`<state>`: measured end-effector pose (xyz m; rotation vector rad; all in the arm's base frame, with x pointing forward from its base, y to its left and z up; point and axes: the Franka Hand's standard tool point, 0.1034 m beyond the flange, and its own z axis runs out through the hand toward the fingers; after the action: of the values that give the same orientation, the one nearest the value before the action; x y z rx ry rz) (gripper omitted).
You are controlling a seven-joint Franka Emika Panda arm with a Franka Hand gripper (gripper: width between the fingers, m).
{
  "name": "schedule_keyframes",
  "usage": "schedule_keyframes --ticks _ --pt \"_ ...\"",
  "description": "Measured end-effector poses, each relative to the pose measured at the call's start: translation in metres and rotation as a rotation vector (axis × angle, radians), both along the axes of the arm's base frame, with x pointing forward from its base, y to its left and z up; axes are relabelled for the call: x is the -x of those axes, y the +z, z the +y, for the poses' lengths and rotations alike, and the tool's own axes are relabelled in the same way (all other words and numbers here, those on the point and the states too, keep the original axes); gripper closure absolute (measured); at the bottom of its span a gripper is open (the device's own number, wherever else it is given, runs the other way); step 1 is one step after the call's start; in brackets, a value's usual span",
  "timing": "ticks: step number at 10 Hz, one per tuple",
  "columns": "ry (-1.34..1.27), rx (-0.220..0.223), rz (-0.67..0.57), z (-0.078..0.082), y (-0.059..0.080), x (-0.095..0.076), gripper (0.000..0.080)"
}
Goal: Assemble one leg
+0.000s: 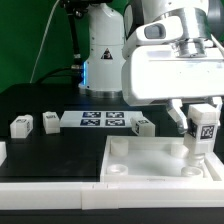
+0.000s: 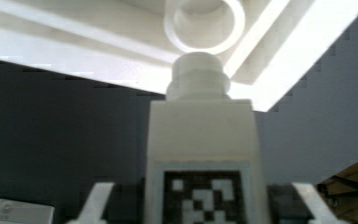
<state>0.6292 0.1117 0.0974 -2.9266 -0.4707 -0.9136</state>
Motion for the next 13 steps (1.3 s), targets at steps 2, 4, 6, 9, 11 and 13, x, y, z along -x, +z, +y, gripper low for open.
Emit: schedule_keyframes --ticks 2,4,6,9,11,13 --pt "0.002 0.001 0.005 0.000 -0.006 0.002 0.0511" --pt "0.002 0.003 0.014 0.000 -0.012 0.004 0.0511" --pt "0.003 0.005 0.023 -0.001 -0.018 0.006 0.0511" --pt "0.005 0.006 0.031 -0.001 -0.023 0.009 0.0511" --pt "0.007 0.007 0.034 -0.001 -0.028 0.010 0.0511" --pt "0.012 0.011 0.045 -0.001 -0.035 0.014 0.0511"
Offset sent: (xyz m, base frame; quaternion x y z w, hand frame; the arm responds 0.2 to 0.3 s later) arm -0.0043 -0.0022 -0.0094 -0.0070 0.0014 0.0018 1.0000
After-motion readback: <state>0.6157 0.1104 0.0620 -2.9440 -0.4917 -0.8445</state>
